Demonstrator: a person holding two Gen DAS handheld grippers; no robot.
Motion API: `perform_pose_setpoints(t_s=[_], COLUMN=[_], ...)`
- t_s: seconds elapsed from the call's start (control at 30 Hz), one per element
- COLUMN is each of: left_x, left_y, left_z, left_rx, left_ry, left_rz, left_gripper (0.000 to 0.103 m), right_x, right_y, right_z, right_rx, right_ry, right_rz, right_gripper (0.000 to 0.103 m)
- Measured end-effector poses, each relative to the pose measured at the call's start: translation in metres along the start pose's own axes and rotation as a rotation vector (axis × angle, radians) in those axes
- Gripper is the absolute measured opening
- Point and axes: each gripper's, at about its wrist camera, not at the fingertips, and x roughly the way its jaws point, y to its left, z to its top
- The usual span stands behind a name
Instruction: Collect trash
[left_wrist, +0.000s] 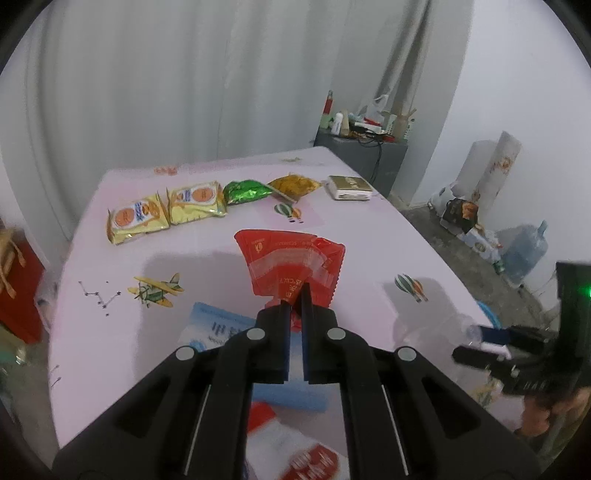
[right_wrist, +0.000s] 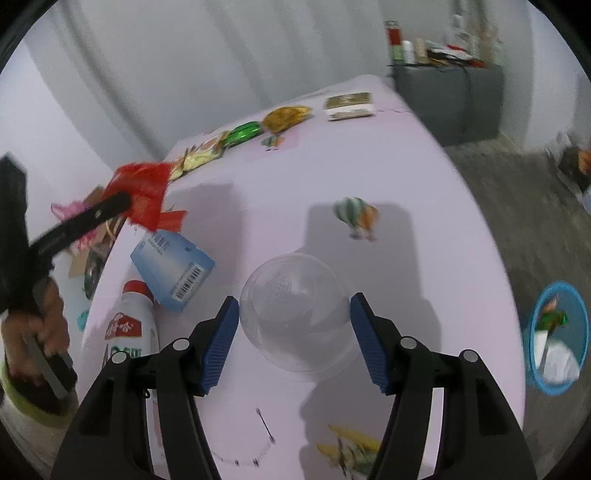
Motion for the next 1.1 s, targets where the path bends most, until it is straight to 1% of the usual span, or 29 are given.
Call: perform_pose_setpoints(t_s=[0.13, 0.2, 0.27, 0.4, 0.67, 0.87, 1.1], left_x=[-0.026, -0.036, -0.042, -0.049, -0.052, -0.050, -0.044], left_y=[-0.040, -0.060, -0.079, -0.113, -0.159, -0.181, -0.209], left_z=[-0.016, -0.022, -0.028, -0.042, -0.057, -0.058, -0.061], left_rx=[0.063, 0.097, 0.122, 0.139, 0.195, 0.210, 0.267], left_ry=[-0.057, -0.071, -0.076, -0.062, -0.051, -0.057, -0.058], left_rz=[0.052, 0.061, 0.055, 0.029, 0.025, 0.015, 0.001], left_gripper=[0.003, 0.003, 0.003, 0.003, 0.003, 0.003, 0.003], right_x=[-0.019, -0.026, -0.033, -0.051, -0.084, -0.101, -0.116], right_y=[-0.017, -0.022, -0.027, -0.038, -0.062, -0.081, -0.100], right_z=[-0.013, -0.018, -0.023, -0.032, -0.049, -0.060, -0.068], right_rx=[0.064, 0.082, 0.102, 0.128, 0.173, 0.206, 0.250], right_ry=[-0.033, -0.046, -0.056, -0.090, -0.160, -0.186, -0.221], right_rz=[0.004, 0.005, 0.010, 0.004, -0.021, -0.040, -0.054], right_gripper=[0.061, 0.061, 0.061, 0.061, 0.061, 0.061, 0.061])
